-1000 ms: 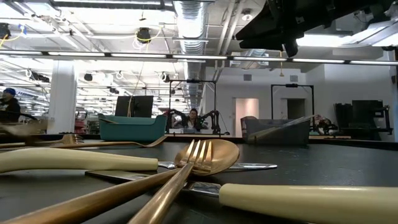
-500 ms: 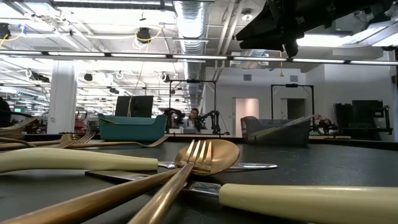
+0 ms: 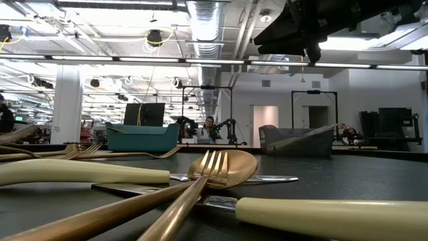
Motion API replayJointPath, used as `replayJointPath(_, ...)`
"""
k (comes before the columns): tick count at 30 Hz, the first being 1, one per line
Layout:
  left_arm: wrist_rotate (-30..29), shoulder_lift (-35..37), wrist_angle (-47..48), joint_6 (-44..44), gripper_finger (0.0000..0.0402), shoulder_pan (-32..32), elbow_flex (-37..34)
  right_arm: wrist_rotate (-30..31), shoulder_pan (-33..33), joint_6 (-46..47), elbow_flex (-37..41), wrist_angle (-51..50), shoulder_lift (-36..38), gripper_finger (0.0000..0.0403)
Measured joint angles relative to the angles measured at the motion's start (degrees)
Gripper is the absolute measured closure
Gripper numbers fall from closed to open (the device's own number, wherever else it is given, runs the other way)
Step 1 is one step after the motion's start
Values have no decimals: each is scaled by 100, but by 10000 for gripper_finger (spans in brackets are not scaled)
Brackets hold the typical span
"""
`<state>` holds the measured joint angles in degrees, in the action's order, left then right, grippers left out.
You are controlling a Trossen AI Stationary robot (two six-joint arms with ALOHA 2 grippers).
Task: Sort silverware by color (type)
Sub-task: Put the gold fork into the orange bin
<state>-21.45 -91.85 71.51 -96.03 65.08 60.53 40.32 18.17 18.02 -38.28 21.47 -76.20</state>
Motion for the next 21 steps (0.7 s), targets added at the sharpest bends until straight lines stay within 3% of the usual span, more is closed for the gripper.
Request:
replayJointPath(5,-795,7,2,-742,93,554,-251,0,11,4,1,0,0,248)
replayJointPath(9,-671,2,-660,-1047,93,664,-549,-3,11,15,0,6,0,248)
replayJointPath(14,-609,-9,-1587,-701,93,637,-1004,-44,11,15,0,51,0,248)
replayJointPath(21,-558,9,-1110,-1061,93,609,-941,-44,12,12,2,107,0,248)
